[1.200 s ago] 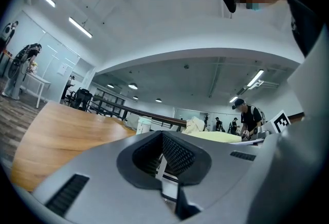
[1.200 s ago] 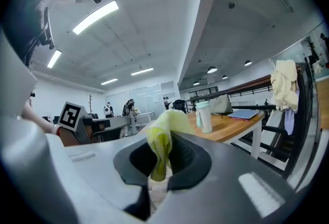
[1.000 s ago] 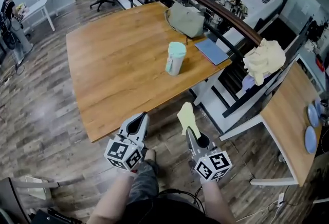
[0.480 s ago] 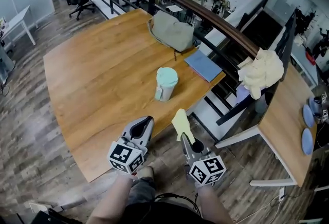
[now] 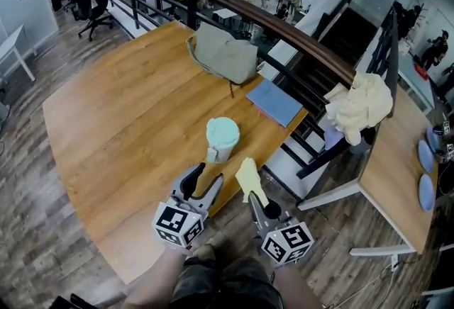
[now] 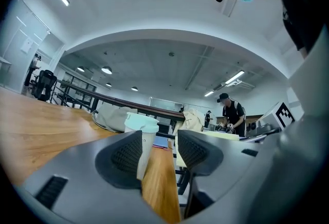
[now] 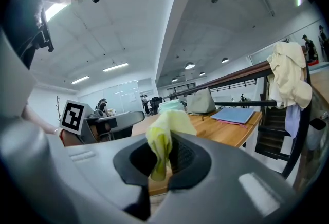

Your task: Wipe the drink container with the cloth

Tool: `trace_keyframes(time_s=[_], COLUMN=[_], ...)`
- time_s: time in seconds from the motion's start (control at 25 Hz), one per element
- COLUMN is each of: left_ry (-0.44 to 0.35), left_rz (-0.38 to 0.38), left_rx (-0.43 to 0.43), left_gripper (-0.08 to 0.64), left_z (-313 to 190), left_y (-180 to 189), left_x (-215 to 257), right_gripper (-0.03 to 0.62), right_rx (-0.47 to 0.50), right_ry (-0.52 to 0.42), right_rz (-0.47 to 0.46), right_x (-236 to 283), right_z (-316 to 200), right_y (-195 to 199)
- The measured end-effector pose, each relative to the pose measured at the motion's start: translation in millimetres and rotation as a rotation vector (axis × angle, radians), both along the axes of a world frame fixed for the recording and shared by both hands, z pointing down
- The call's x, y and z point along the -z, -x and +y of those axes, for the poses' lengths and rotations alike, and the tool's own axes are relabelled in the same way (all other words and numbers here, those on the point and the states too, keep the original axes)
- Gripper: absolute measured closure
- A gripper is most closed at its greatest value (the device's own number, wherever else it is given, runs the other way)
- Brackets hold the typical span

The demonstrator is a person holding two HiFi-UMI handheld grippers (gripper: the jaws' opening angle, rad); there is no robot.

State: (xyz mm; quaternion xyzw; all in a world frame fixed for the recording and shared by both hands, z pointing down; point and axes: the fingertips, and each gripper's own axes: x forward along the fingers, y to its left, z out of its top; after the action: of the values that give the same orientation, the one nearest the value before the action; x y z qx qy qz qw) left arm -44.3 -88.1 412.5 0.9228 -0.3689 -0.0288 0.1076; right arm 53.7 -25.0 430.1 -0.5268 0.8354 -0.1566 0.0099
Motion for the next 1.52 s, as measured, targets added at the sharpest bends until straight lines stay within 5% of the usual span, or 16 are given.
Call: trace_keyframes(time_s=[0.2, 0.56, 0.88, 1.04, 1.24, 1.52], left_ry=[0.001, 0.004, 0.008, 0.004, -0.052, -0.060], left_rz=[-0.021, -0.080, -0.203, -0.161, -0.209, -0.105], left_rx=[0.042, 0.111, 0.109, 0.076, 0.068, 0.026], left_gripper=[0.233, 0.112, 0.066, 0.066, 0.066, 0.097], left_z=[-22, -66, -95, -104, -109, -114], left_y=[-6, -19, -35, -47, -56, -42], left_x=[0, 4, 0, 7, 9, 14], right_gripper=[0.569, 0.569, 0.569, 0.569, 0.569, 0.569], right_rx=[0.010, 0.079, 0.117, 0.167, 0.227, 0.250], right_ry=[0.018, 0.037, 0.032, 0.035, 0.016, 0.002], right_rz=[-0.003, 0.035, 0.048, 0.064, 0.099, 0.102], right_x=[-5, -12, -16, -19, -15, -8], right_z=[-14, -69, -114, -119, -122, -128], right_y=[-3, -15, -21, -18, -13, -12])
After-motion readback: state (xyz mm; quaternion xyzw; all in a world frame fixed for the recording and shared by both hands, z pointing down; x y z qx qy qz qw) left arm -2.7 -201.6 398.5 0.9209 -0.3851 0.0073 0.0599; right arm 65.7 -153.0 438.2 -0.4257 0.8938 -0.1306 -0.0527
